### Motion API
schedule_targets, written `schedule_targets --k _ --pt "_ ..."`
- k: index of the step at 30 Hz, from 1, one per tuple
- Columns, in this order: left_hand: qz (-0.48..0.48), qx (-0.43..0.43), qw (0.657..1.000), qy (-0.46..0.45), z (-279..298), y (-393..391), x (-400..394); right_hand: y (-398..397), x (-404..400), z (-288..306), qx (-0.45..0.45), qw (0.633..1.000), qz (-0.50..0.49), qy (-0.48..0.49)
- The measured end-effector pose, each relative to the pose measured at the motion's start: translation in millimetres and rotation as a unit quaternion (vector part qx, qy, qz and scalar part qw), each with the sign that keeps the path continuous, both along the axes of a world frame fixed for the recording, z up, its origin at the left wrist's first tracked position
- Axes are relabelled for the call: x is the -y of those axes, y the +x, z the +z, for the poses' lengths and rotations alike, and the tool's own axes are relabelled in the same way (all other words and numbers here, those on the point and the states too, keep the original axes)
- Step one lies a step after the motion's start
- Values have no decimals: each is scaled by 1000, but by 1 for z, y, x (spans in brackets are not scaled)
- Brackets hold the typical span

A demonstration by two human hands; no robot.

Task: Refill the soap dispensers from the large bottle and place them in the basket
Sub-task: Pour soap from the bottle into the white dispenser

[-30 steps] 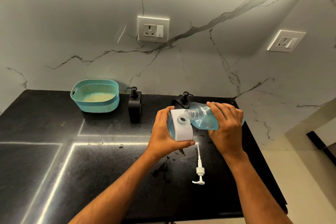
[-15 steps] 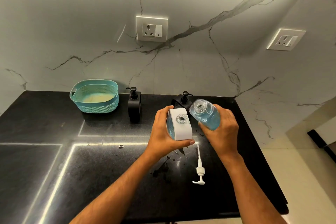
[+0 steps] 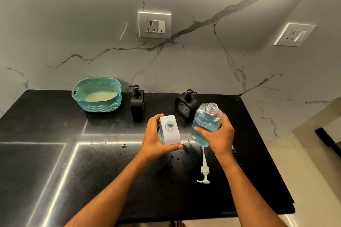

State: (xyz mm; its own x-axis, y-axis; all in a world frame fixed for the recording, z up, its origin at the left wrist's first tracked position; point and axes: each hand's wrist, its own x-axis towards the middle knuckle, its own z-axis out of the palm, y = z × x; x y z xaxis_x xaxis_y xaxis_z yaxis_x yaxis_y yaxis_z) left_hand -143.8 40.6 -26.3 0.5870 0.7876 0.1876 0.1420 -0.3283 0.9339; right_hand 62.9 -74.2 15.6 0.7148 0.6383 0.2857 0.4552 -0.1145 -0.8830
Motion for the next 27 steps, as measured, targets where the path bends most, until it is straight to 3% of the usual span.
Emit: schedule_targets --k 27 --pt "-22 -68 994 -80 -60 -46 -16 -6 -15 -58 -101 992 70 -37"
